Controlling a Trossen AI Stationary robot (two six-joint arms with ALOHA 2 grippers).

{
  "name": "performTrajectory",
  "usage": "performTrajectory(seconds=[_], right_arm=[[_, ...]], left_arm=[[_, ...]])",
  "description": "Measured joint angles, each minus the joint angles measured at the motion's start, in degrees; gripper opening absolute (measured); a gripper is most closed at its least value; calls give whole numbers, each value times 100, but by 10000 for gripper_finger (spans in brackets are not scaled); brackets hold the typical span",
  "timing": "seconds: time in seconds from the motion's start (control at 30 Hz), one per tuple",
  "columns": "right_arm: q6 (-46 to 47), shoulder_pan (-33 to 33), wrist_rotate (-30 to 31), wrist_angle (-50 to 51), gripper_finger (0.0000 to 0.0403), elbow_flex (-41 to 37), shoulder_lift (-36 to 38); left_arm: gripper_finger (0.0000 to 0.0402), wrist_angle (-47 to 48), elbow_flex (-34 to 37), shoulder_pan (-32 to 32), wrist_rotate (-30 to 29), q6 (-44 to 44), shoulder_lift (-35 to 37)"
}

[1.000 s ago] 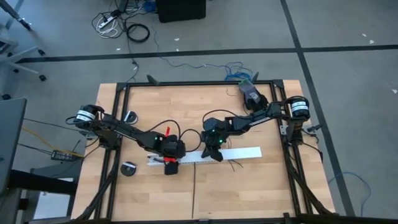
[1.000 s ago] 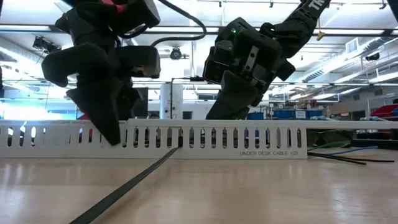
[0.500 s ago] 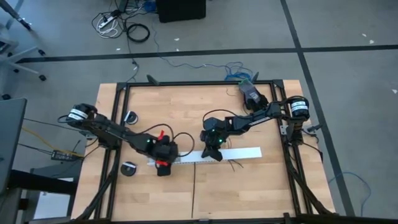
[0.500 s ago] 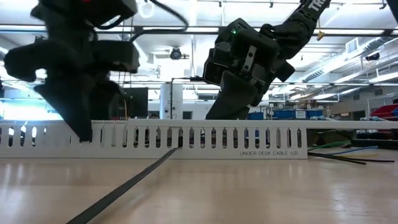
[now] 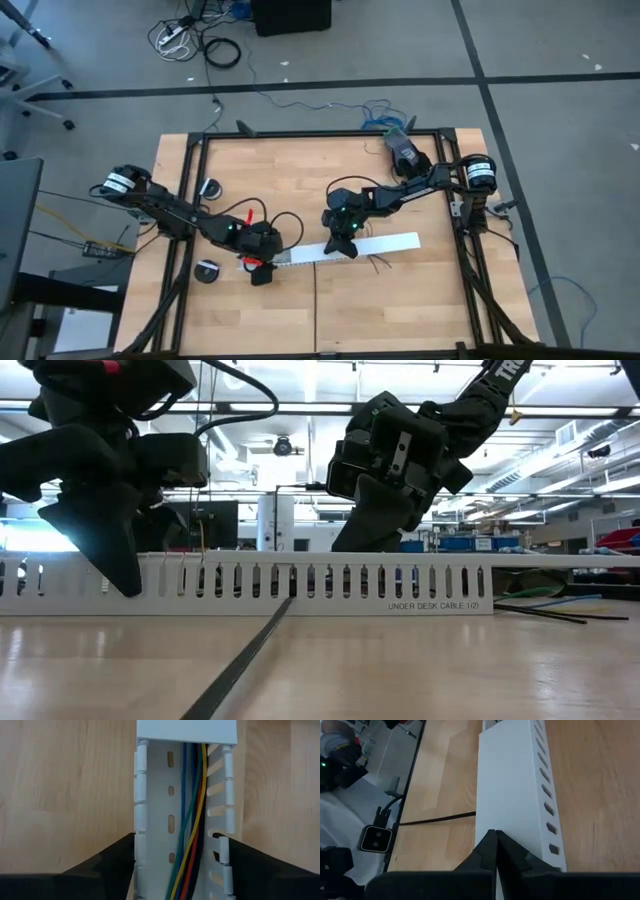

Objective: Ziptie cables
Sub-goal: Close the lid on the cable duct

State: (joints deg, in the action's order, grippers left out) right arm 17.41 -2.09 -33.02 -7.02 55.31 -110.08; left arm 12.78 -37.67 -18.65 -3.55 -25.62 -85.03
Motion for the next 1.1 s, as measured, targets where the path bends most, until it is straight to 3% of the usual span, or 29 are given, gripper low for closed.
performTrajectory(seconds=[0.57, 1.1], right_arm=[[-247, -40, -40, 345, 0, 278, -31], [-192, -50, 296, 477, 0, 307, -17]], left_arm=[[243, -375, 0, -7, -110, 131, -153], [242, -700, 9, 26, -343, 263, -177]])
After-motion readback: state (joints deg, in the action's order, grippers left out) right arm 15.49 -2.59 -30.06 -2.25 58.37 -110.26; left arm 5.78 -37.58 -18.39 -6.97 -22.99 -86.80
